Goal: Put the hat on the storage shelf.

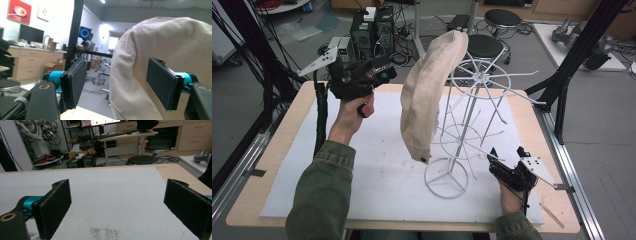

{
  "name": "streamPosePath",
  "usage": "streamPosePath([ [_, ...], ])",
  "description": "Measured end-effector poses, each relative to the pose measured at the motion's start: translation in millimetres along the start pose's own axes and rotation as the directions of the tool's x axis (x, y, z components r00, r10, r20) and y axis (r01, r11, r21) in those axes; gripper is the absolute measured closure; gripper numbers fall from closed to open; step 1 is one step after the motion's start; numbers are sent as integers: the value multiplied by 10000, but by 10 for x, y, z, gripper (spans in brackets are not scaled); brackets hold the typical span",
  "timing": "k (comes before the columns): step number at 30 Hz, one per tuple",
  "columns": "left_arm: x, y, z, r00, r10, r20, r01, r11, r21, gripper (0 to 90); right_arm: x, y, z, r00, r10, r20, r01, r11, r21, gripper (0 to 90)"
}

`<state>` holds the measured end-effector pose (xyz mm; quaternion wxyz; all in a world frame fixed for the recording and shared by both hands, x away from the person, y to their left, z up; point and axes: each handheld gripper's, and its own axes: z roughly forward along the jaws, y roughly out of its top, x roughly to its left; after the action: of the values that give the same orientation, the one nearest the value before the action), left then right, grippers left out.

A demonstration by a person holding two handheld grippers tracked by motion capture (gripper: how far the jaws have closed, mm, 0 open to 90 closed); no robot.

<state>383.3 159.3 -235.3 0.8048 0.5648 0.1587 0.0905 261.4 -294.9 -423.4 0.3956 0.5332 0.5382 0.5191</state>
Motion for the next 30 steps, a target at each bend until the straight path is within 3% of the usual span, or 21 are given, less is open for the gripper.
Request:
streamPosePath([
  [8, -90, 23, -323, 9950, 408, -907, -423, 9990, -149, 314, 11, -4, 6, 10000, -39, -59, 39, 10000, 44, 66],
  [12, -103, -7, -494, 9894, 462, -1376, -482, 9988, -116, 309, 16, -5, 16, 9999, -85, -79, 85, 10000, 28, 66],
  [15, -105, -24, -582, 9882, 401, -1477, -431, 9989, -176, 306, 23, -6, 18, 10000, -48, -81, 48, 10000, 45, 66],
  [20, -160, -67, -792, 9714, 602, -2296, -610, 9981, 37, 301, 25, -5, 15, 9999, -130, -76, 130, 9999, 47, 66],
  [22, -178, -76, -820, 9693, 621, -2379, -623, 9980, 67, 293, 27, -5, 16, 9999, -142, -66, 142, 9999, 8, 66],
  [26, -269, -96, -966, 9529, 910, -2892, -887, 9958, 213, 284, 27, -5, 14, 9999, -168, -42, 168, 9999, 6, 66],
  [27, -269, -96, -966, 9529, 910, -2892, -887, 9958, 213, 281, 27, -5, 13, 9998, -192, -27, 193, 9998, 6, 66],
  [28, -292, -105, -1029, 9400, 1042, -3250, -1010, 9945, 267, 281, 32, -5, 10, 9999, -161, -47, 162, 9999, 14, 65],
  [29, -292, -105, -1029, 9400, 1042, -3250, -1010, 9945, 267, 277, 34, -5, 9, 9998, -168, -46, 168, 9999, -1, 65],
  [30, -307, -121, -1097, 9266, 1101, -3597, -1079, 9938, 264, 273, 34, -5, 8, 9998, -179, -25, 179, 9998, -9, 66],
])
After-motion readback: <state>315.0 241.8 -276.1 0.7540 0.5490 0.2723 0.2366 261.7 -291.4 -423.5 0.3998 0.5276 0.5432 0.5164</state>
